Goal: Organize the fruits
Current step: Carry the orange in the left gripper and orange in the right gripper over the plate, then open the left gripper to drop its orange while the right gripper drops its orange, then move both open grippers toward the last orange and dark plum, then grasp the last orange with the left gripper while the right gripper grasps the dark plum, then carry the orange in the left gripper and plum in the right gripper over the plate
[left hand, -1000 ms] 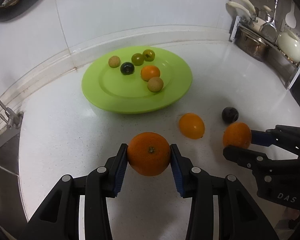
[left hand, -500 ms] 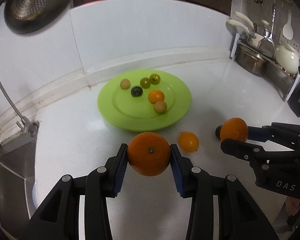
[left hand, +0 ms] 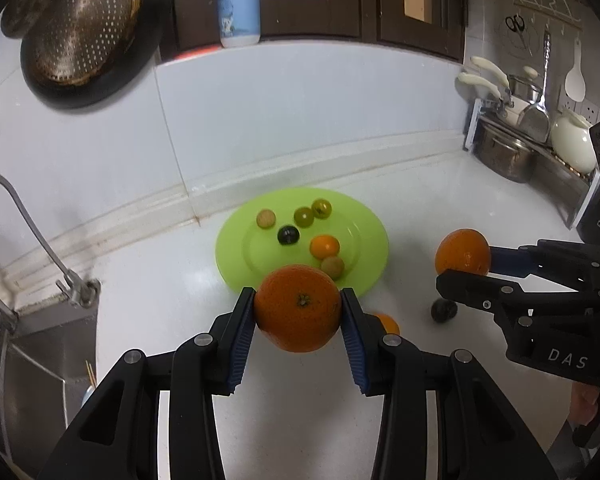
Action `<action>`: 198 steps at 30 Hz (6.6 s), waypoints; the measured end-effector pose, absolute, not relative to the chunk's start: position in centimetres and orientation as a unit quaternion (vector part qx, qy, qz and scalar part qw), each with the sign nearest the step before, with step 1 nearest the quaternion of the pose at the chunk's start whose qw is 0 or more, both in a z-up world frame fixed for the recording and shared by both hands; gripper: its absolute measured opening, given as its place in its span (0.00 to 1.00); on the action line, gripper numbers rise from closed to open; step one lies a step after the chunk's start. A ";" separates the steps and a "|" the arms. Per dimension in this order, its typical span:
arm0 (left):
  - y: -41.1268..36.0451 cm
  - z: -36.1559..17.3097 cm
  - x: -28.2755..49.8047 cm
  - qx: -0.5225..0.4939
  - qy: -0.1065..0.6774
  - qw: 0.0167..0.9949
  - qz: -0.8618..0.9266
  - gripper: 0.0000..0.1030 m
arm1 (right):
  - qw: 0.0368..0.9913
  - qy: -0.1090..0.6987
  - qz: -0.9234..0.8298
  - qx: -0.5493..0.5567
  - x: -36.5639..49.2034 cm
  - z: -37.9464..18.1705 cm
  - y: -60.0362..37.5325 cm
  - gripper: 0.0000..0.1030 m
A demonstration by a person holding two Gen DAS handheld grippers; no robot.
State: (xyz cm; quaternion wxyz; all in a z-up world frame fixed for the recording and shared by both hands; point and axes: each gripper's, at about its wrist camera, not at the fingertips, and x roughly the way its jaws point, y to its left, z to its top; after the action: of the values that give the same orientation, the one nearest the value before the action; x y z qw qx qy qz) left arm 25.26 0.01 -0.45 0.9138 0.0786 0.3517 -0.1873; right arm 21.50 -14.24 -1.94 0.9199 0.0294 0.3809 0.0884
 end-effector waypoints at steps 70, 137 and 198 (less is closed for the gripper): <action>-2.3 -7.8 41.4 0.088 0.443 0.877 -0.163 0.49 | 0.870 0.482 0.101 -0.019 41.6 -8.1 -14.4 0.44; -6.0 -5.3 23.4 0.125 0.366 0.886 -0.255 0.82 | 0.918 0.390 0.055 -0.048 18.6 -5.4 -18.0 0.57; -4.3 -6.7 24.5 0.076 0.413 0.873 -0.247 0.35 | 0.909 0.410 0.077 0.027 20.3 -7.3 -17.3 0.32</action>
State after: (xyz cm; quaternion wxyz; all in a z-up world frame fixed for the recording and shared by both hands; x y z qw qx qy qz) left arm 24.48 -4.32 -6.66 0.8731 0.0755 0.4134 -0.2473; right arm 20.27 -17.31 -7.33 0.9086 0.0273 0.4097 0.0767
